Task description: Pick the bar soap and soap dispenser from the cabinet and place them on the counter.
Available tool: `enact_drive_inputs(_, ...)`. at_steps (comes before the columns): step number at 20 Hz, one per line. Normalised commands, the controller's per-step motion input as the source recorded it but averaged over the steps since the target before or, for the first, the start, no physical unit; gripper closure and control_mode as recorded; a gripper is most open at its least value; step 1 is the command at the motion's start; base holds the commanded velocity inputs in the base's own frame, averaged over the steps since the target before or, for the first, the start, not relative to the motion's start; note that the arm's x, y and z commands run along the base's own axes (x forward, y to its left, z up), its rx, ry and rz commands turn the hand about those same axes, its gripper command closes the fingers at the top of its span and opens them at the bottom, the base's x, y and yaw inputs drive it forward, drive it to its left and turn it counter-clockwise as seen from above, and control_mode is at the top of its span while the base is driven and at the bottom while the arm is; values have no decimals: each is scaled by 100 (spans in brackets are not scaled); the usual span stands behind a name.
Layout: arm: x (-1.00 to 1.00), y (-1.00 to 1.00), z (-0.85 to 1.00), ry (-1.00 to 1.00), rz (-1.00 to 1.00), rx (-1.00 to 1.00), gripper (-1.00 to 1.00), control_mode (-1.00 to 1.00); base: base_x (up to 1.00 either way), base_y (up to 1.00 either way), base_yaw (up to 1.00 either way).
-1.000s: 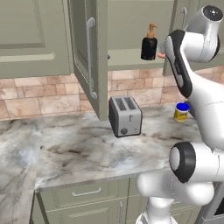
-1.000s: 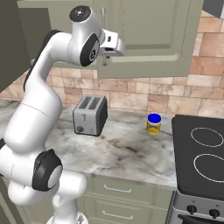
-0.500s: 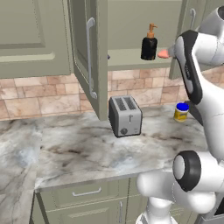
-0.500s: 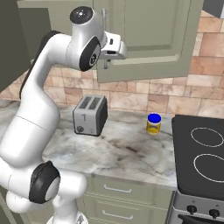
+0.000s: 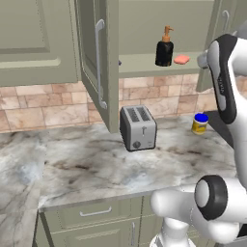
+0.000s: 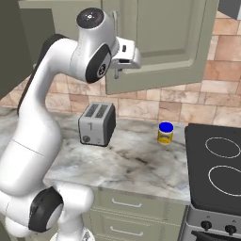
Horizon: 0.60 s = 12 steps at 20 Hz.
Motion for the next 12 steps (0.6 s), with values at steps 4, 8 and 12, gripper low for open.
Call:
enact_drive_inputs(4,-47,-62,0,3,0,0,100,-100,0,0,0)
enact_drive_inputs(8,-53,-68,0,2,0,0,100,-100,0,0,0)
enact_drive_inputs(12,-49,-69,-1,2,0,0,100,-100,0,0,0)
